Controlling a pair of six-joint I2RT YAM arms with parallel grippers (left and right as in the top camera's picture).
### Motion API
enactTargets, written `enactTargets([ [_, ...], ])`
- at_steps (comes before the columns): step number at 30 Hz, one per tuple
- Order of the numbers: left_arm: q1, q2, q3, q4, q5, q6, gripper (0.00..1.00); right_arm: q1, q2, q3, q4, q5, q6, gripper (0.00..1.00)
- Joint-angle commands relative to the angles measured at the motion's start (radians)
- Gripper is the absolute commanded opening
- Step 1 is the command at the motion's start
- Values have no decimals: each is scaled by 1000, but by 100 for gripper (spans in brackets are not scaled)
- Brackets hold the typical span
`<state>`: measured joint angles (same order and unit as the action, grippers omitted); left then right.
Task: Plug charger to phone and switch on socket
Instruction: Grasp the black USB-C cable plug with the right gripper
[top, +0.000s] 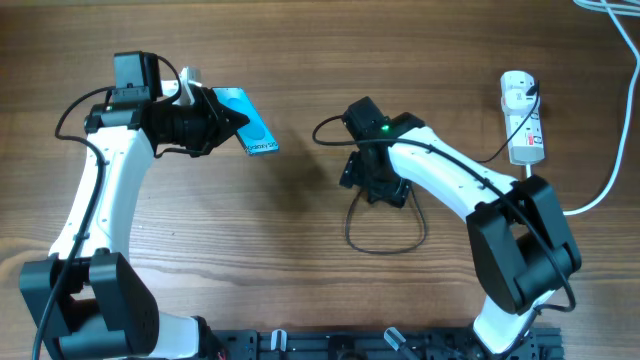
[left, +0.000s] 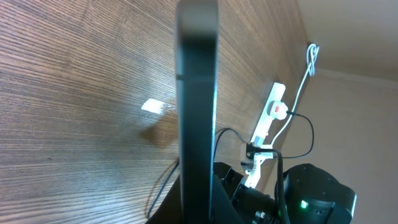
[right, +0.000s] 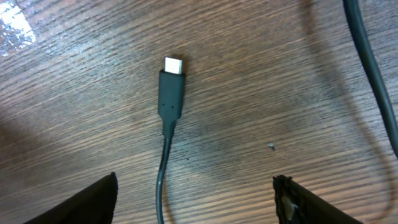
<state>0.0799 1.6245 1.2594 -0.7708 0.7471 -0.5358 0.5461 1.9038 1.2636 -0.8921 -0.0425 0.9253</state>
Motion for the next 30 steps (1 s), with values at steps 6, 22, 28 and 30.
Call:
enactTargets([
  [6,5,-23,5,2,10,16,4,13,22,-11,24,75,71,63],
  [22,5,-23,5,2,10,16,4,13,24,-14,55,76,73,59],
  [28,5,-23,5,2,10,16,4,13,49,-14,63,86,72,59],
  [30,5,-23,5,3,10,16,4,13,70,-14,68,86,73,59],
])
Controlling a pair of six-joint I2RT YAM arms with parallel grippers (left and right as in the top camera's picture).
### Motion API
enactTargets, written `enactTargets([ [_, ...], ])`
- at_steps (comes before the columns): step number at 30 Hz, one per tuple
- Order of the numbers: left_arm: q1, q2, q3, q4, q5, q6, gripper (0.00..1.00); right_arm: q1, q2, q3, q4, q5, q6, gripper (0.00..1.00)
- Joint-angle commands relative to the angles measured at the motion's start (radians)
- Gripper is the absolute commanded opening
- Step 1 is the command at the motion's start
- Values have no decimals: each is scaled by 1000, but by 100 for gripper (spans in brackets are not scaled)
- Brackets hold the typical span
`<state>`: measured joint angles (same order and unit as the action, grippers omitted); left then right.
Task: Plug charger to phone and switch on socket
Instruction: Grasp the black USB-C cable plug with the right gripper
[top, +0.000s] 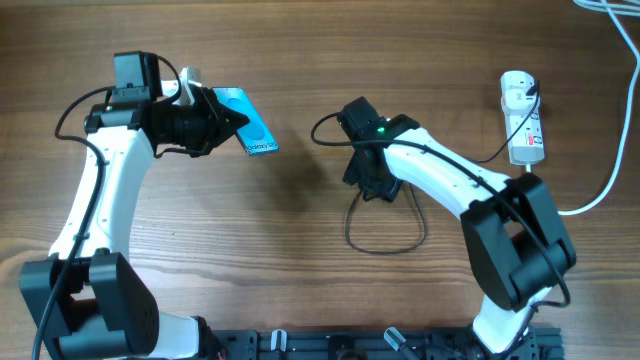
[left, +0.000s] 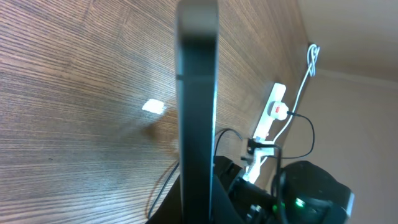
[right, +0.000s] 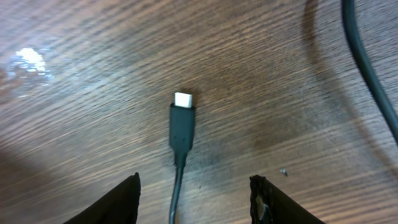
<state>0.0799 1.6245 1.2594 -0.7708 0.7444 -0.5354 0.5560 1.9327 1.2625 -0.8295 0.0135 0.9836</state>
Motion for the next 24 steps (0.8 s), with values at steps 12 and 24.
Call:
enactTargets([
  [12,5,-23,5,3,13,16,4,3,93,-13,29,15,14,38],
  [24,5,-23,5,3,13,16,4,3,93,-13,30,-38,11,24],
])
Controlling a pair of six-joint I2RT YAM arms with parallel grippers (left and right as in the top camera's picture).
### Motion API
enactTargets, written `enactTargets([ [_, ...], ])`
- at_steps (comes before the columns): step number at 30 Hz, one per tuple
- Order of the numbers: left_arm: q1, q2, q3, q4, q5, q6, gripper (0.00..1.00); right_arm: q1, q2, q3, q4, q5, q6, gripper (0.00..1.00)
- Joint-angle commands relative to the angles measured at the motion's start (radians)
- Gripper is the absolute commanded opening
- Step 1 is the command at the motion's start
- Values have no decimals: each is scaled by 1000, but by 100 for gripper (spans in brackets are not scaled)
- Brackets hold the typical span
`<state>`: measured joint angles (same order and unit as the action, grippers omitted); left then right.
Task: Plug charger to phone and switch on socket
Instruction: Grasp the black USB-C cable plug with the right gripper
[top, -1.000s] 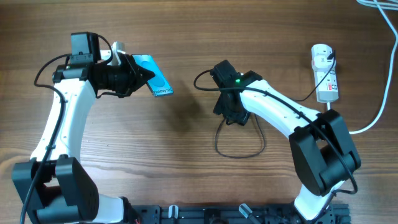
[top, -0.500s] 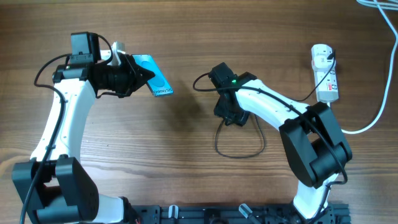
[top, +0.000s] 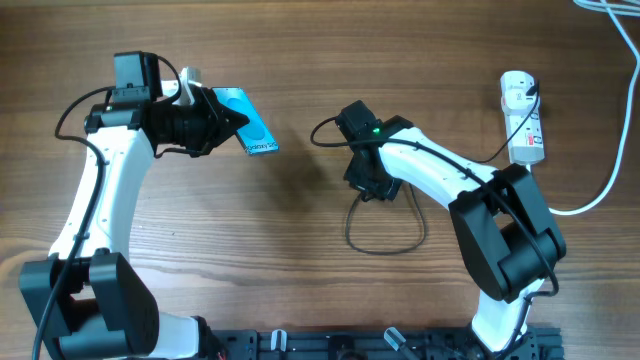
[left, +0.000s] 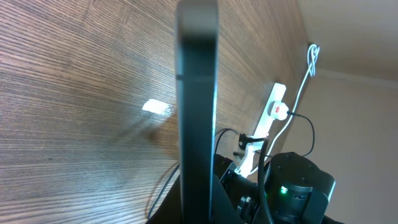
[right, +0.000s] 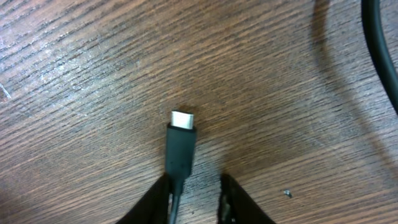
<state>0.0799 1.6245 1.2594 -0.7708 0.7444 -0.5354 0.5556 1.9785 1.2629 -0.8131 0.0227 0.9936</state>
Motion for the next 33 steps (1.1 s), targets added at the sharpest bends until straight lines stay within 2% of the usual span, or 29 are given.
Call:
enactTargets([
  [1,5,-23,5,3,13,16,4,3,47,-13,13,-48,2,21],
  [4,5,-23,5,3,13,16,4,3,47,-13,13,-51,1,19],
  [5,5,-23,5,3,13,16,4,3,47,-13,13,-51,2,16],
  [13,5,-23,5,2,13,16,4,3,47,-13,13,-66,2,15],
  [16,5,-23,5,2,13,16,4,3,47,-13,13,-65,2,10],
  [33,5,-23,5,-5,13,16,4,2,47,-13,28,7,3,11],
])
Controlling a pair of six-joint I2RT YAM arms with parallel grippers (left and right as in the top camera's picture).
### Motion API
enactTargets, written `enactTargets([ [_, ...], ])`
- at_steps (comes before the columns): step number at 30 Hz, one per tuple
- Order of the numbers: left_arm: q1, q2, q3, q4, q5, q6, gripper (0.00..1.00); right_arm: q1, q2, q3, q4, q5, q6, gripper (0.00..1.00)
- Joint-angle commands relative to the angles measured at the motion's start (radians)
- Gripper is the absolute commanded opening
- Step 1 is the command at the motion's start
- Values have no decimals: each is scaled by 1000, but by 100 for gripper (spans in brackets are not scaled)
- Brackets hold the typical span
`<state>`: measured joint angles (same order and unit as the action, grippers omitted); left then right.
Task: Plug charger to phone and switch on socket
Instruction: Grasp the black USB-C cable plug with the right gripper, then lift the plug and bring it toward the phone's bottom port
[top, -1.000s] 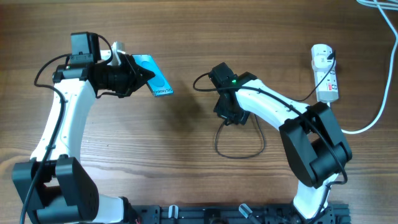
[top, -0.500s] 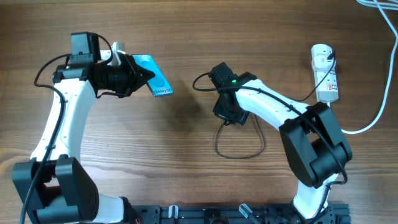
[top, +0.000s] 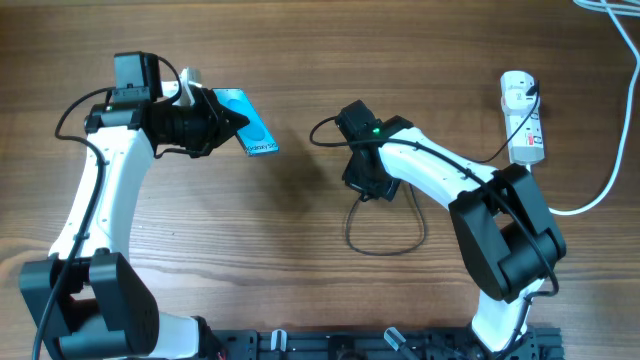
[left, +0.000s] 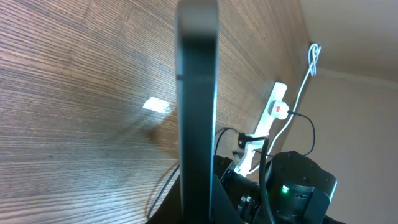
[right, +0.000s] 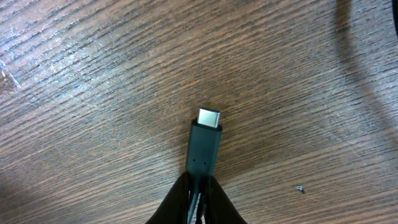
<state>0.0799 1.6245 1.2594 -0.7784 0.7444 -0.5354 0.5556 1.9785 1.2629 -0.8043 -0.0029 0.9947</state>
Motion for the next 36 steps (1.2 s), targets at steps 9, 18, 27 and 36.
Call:
enactTargets([
  [9,5,-23,5,3,13,15,4,2,47,-13,31,39,-16,11],
  [18,5,-23,5,23,22,35,4,0,-35,19,56,-31,-246,4],
  [27,4,-23,5,309,382,64,4,5,-414,19,36,-446,-665,4],
  [36,-79,-23,5,371,453,140,4,172,-449,19,71,-421,-655,4],
])
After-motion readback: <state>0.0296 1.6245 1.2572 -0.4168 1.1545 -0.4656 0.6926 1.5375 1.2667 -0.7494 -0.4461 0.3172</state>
